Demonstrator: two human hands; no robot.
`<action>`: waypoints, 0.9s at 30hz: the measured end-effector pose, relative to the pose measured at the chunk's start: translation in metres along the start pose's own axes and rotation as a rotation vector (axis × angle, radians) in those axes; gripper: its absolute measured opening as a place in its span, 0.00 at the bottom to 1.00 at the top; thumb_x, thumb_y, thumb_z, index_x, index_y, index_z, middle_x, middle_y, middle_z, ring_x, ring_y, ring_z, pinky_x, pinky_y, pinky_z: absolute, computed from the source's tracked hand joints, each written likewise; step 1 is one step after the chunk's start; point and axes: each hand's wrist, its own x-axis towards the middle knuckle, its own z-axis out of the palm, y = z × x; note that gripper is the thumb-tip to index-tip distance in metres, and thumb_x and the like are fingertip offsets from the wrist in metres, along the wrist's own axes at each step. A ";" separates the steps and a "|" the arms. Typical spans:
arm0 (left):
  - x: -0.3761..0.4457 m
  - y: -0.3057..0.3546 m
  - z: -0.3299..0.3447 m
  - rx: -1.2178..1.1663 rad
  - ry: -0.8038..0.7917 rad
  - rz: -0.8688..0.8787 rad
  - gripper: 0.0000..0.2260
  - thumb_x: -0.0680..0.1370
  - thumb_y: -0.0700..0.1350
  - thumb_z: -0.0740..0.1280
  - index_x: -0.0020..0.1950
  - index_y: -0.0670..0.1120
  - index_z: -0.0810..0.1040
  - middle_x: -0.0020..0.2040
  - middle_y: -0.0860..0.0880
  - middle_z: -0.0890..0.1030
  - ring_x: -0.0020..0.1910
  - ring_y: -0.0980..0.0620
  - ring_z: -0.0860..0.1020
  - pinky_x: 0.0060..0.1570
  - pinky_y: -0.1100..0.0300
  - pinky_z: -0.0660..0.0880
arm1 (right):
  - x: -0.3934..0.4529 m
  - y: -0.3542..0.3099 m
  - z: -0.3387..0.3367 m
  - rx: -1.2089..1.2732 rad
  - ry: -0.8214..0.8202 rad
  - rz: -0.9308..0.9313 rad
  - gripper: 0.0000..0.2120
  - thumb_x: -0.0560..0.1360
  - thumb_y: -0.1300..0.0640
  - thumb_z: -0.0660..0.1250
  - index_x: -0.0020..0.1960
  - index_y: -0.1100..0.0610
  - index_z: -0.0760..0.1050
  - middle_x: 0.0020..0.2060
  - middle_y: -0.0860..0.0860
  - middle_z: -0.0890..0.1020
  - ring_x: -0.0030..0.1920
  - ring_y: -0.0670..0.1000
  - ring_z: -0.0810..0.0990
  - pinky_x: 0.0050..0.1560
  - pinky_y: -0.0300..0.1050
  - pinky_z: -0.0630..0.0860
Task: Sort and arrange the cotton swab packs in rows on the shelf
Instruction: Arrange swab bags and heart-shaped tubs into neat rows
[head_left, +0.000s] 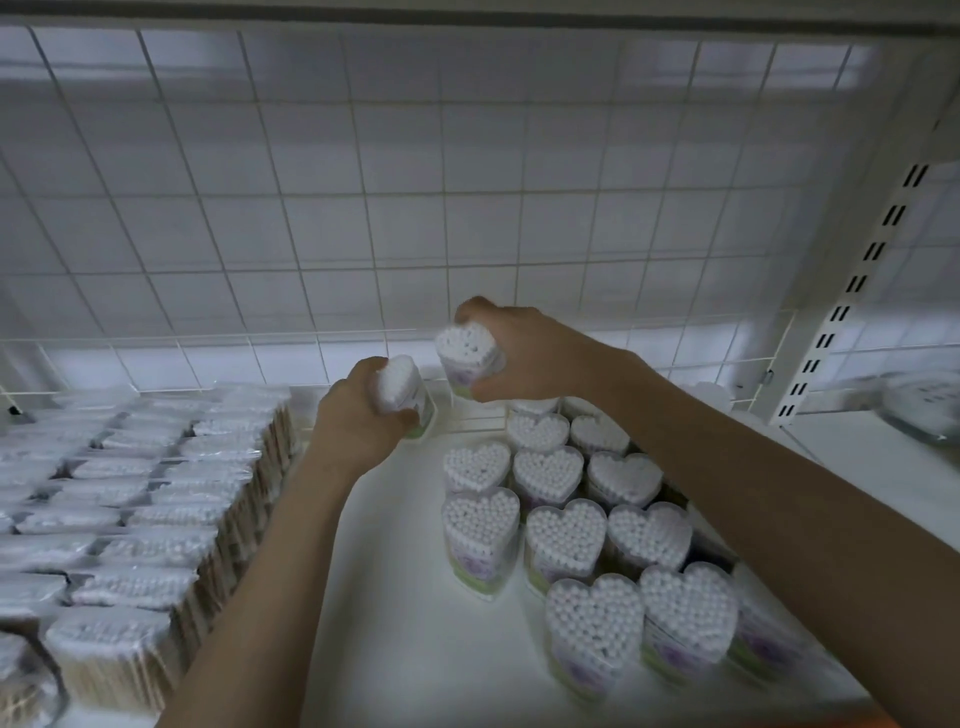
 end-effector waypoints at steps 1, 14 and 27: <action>-0.001 -0.002 -0.001 0.012 0.004 0.004 0.27 0.72 0.42 0.71 0.69 0.47 0.66 0.61 0.43 0.74 0.60 0.42 0.72 0.58 0.50 0.71 | 0.002 0.000 0.006 -0.006 -0.019 0.012 0.32 0.67 0.48 0.72 0.66 0.52 0.62 0.53 0.51 0.72 0.48 0.50 0.73 0.42 0.39 0.67; -0.009 -0.025 -0.021 0.071 0.058 -0.062 0.28 0.70 0.46 0.71 0.69 0.50 0.67 0.61 0.45 0.73 0.59 0.46 0.71 0.50 0.60 0.68 | 0.012 -0.008 0.050 -0.159 -0.147 0.153 0.31 0.66 0.54 0.75 0.63 0.58 0.64 0.57 0.56 0.68 0.54 0.55 0.72 0.46 0.44 0.69; -0.010 -0.001 -0.022 0.125 -0.084 0.054 0.27 0.68 0.49 0.75 0.65 0.50 0.72 0.54 0.51 0.77 0.47 0.51 0.76 0.35 0.67 0.67 | 0.010 0.001 0.038 -0.246 -0.254 0.190 0.36 0.66 0.48 0.75 0.68 0.56 0.64 0.60 0.55 0.67 0.59 0.55 0.69 0.50 0.44 0.68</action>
